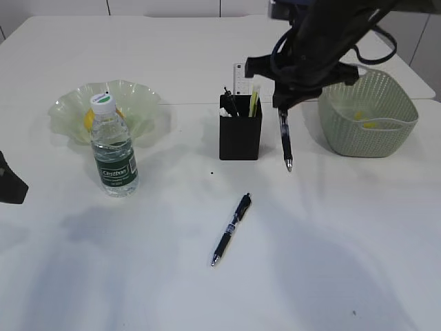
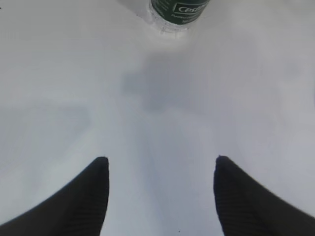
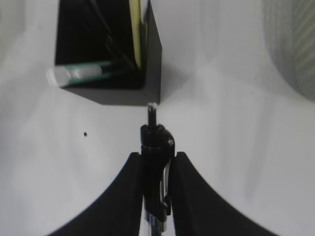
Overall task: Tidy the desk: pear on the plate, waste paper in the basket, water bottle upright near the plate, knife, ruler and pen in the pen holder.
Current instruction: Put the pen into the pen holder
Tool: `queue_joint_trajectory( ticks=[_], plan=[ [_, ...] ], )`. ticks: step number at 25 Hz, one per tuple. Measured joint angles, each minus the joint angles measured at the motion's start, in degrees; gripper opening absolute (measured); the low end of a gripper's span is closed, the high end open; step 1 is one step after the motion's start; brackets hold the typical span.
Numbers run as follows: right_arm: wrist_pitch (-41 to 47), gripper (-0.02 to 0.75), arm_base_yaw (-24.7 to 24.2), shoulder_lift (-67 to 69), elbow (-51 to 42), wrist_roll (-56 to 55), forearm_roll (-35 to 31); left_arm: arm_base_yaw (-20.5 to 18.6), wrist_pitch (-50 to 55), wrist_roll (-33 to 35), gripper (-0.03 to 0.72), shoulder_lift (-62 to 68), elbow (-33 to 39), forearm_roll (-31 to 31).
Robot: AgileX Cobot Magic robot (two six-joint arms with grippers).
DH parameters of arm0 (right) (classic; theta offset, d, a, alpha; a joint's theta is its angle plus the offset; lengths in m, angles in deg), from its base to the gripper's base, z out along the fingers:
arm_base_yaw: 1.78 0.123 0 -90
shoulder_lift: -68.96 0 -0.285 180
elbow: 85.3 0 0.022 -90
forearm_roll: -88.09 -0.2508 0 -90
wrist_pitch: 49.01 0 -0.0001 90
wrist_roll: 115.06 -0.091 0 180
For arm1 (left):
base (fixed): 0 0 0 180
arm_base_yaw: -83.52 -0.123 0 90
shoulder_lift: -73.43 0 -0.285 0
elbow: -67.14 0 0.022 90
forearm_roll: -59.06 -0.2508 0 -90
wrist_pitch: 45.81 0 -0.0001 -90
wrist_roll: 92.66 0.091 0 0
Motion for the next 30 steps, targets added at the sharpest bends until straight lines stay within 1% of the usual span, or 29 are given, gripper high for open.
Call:
queue_joint_trajectory(
  ticks=[7,20,24,30],
  plan=[
    [-11.12,0.118,0.00,-1.90,0.00,0.92,1.80,0.00,0.23,0.00,0.474,0.00,0.00,0.00],
    [-37.16,0.118,0.00,1.44,0.00,1.44,10.68,0.00,0.90,0.00,0.474,0.00,0.00,0.00],
    [-41.75,0.117,0.00,4.09,0.00,1.48,14.81,0.00,1.16,0.00,0.474,0.00,0.00,0.00],
    [-46.82,0.117,0.00,8.78,0.00,1.57,17.71,0.00,1.16,0.00,0.474,0.00,0.00,0.00]
  ],
)
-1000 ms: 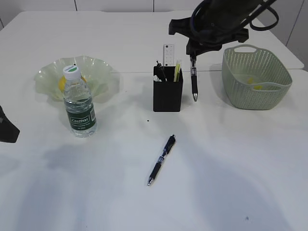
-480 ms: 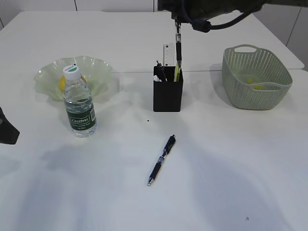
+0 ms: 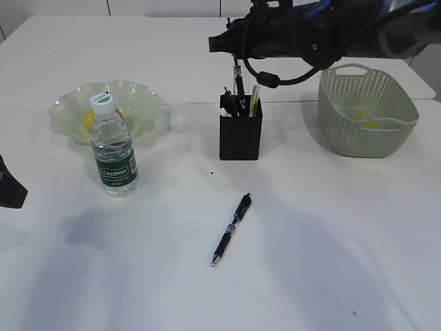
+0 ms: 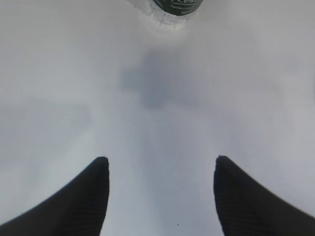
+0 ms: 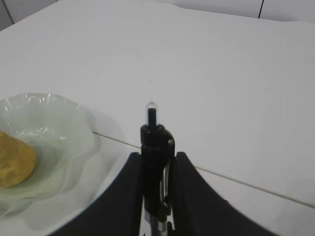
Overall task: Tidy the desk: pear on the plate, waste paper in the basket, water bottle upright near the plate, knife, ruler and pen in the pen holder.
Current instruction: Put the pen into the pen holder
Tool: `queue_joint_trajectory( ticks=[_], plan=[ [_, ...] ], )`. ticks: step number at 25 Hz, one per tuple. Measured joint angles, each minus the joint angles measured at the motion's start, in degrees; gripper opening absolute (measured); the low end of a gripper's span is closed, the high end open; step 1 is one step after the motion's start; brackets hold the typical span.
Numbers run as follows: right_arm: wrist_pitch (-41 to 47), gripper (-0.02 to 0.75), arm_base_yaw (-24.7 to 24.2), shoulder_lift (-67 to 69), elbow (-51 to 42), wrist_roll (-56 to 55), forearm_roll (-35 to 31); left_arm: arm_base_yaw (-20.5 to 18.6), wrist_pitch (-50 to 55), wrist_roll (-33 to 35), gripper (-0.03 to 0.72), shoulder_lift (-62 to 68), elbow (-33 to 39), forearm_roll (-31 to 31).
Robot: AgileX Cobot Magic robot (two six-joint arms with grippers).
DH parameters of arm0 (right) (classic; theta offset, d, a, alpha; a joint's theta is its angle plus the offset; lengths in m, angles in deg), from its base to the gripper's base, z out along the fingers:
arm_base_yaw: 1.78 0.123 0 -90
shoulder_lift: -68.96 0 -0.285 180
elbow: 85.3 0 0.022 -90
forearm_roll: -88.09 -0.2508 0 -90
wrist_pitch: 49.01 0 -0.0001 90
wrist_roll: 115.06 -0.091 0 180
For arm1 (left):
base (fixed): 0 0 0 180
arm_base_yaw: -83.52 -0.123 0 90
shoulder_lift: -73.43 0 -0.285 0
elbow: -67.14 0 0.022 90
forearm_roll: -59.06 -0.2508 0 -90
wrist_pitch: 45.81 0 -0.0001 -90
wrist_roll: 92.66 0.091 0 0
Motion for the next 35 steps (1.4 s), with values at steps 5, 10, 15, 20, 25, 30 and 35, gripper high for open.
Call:
queue_joint_trajectory(
  ticks=[5,10,15,20,25,30,35],
  plan=[
    [-2.54,0.117,0.00,2.72,0.00,0.00,1.75,0.00,0.00,0.00,0.474,0.00,0.00,0.00],
    [-2.86,0.117,0.00,4.40,0.00,0.03,2.21,0.00,-0.13,0.00,0.474,0.00,0.00,0.00],
    [-2.54,0.118,0.00,5.81,0.00,0.03,2.44,0.00,-0.71,0.00,0.474,0.00,0.00,0.00],
    [-2.54,0.200,0.00,5.81,0.00,0.13,2.44,0.00,-0.78,0.00,0.474,0.00,0.00,0.00],
    [-2.54,0.300,0.00,5.81,0.00,0.13,2.44,0.00,-0.78,0.00,0.474,0.00,0.00,0.00],
    [-0.27,0.309,0.00,4.74,0.00,0.13,2.44,0.00,-0.78,0.00,0.474,0.00,0.00,0.00],
    [8.59,0.312,0.00,-1.48,0.00,-0.07,1.08,0.00,-0.84,0.00,0.474,0.00,0.00,0.00]
  ],
)
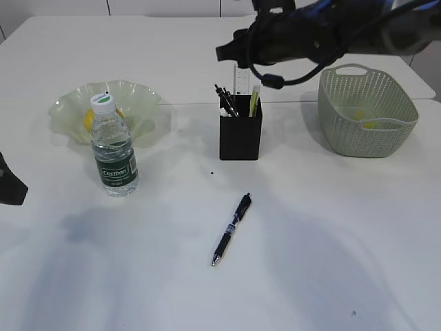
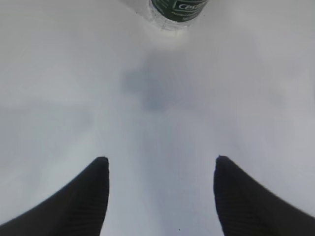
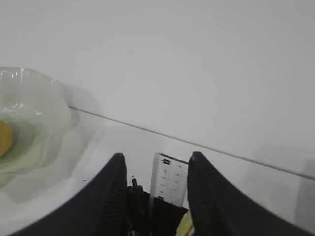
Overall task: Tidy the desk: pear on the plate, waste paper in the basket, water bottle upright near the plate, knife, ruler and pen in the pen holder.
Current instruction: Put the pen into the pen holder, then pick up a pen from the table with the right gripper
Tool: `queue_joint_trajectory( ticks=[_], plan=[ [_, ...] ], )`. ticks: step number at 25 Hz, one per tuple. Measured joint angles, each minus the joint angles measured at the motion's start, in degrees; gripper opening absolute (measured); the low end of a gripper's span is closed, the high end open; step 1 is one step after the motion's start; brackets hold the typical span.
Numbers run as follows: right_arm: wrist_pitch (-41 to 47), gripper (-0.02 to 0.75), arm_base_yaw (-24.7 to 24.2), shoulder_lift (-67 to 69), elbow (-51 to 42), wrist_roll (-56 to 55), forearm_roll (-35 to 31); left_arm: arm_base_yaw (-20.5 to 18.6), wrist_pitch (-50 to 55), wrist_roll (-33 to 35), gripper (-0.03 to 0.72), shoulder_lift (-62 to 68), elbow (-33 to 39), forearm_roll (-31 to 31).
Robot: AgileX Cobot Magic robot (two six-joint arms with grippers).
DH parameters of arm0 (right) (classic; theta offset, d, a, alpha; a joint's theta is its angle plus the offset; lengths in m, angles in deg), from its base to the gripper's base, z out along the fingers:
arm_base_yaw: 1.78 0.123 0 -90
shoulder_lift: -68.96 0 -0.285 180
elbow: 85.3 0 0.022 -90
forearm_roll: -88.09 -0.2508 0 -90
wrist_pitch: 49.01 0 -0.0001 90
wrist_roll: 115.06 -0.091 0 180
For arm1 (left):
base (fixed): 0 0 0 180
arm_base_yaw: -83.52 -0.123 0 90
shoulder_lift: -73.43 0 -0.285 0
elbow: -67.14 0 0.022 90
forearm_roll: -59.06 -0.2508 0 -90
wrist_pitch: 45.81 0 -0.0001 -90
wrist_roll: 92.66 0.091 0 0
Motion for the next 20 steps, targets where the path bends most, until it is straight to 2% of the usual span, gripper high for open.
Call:
queue_joint_trajectory(
  ticks=[14,20],
  plan=[
    [37.27,0.313,0.00,-17.21,0.00,-0.13,-17.05,0.00,-0.08,0.00,0.474,0.00,0.00,0.00],
    [46.13,0.313,0.54,-18.09,0.00,-0.93,-26.90,0.00,-0.08,0.00,0.474,0.00,0.00,0.00]
  ],
)
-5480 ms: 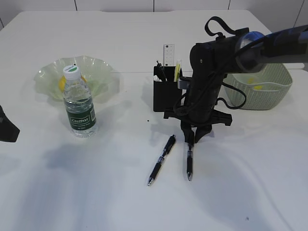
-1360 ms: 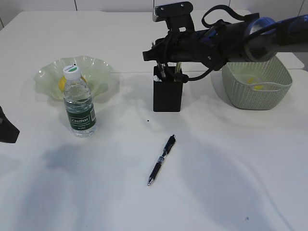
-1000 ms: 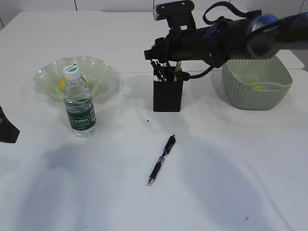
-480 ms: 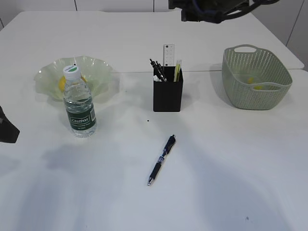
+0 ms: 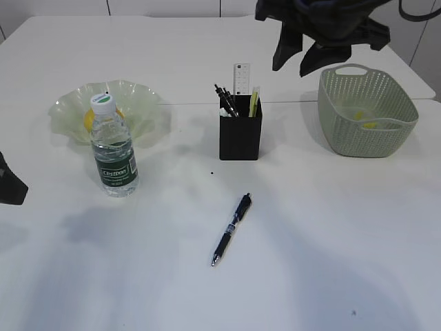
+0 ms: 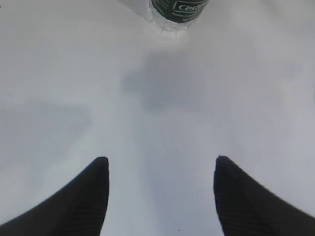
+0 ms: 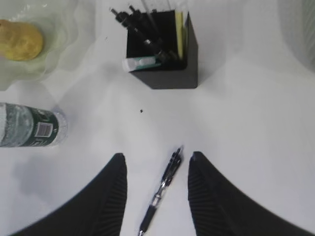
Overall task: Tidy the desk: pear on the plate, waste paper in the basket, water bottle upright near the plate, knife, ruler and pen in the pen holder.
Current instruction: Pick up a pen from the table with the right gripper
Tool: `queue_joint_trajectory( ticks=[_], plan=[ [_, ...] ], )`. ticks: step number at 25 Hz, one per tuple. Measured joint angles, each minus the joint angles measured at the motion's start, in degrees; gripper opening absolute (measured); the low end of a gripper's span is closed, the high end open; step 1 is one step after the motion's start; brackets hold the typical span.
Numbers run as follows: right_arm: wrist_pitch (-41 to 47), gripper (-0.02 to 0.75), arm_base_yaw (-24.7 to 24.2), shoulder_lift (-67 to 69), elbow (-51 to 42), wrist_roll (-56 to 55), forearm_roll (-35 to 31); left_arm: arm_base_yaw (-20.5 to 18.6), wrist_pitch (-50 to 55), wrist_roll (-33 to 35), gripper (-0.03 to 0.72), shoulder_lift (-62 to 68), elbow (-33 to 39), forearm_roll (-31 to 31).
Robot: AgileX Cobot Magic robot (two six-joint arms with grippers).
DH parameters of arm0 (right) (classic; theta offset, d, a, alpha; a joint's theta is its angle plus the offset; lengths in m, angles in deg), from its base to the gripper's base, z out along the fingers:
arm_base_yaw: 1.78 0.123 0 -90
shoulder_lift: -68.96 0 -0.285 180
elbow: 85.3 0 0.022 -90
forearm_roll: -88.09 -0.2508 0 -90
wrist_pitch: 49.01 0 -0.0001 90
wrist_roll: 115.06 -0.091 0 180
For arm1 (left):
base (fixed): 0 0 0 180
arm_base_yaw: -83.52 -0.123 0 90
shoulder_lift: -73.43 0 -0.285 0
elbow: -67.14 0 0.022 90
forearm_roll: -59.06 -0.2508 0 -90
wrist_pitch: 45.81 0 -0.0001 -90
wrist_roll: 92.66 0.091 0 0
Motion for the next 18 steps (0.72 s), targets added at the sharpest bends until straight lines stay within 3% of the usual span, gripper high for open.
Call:
queue_joint_trajectory(
  ticks=[9,18],
  plan=[
    [-0.69,0.313,7.04,3.18,0.00,-14.96,0.95,0.00,-0.28,0.00,0.474,0.00,0.00,0.00],
    [0.19,0.313,7.37,13.57,0.00,-24.99,1.67,0.00,-0.89,0.00,0.470,0.00,0.00,0.00]
  ],
)
